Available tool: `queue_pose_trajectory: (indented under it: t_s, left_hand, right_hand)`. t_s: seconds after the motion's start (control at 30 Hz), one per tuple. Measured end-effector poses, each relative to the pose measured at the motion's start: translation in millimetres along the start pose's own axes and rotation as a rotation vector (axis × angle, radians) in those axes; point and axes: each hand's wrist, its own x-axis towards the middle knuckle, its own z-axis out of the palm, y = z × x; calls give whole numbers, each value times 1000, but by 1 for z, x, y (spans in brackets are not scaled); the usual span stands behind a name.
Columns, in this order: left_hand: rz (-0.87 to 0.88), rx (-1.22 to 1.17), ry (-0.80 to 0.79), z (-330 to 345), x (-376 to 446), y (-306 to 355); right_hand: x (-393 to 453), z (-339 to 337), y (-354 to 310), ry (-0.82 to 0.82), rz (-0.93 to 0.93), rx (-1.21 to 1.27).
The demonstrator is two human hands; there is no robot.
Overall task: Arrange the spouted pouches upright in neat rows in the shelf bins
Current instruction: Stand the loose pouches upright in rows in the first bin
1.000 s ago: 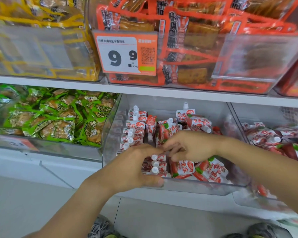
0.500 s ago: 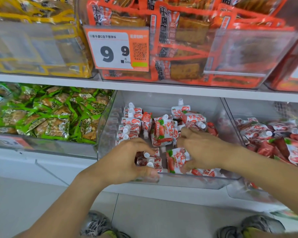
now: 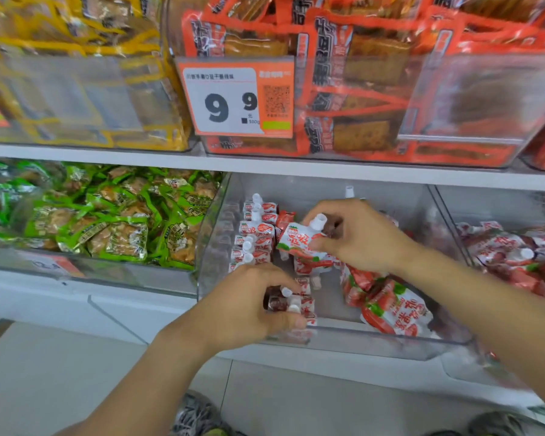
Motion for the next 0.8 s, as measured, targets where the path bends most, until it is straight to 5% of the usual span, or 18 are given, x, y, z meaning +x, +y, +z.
queue_pose_trajectory:
  t_s: [0.37, 0.47, 0.53, 0.7, 0.8]
  left_hand:
    - [-15, -12, 12, 0, 5, -7]
    - [-32, 37, -51, 5, 7, -10]
    - [-38, 51, -63, 6, 7, -11]
    - [-43, 36, -63, 4, 10, -12]
    - [-42, 45, -77, 4, 12, -13]
  right_hand:
    - [30, 17, 12, -591, 78, 26]
    - [38, -7, 14, -372, 107, 41]
    - [45, -19, 22, -270, 85, -163]
    - [50, -6, 38, -522, 143, -569]
    - [51, -2, 43, -496, 101, -628]
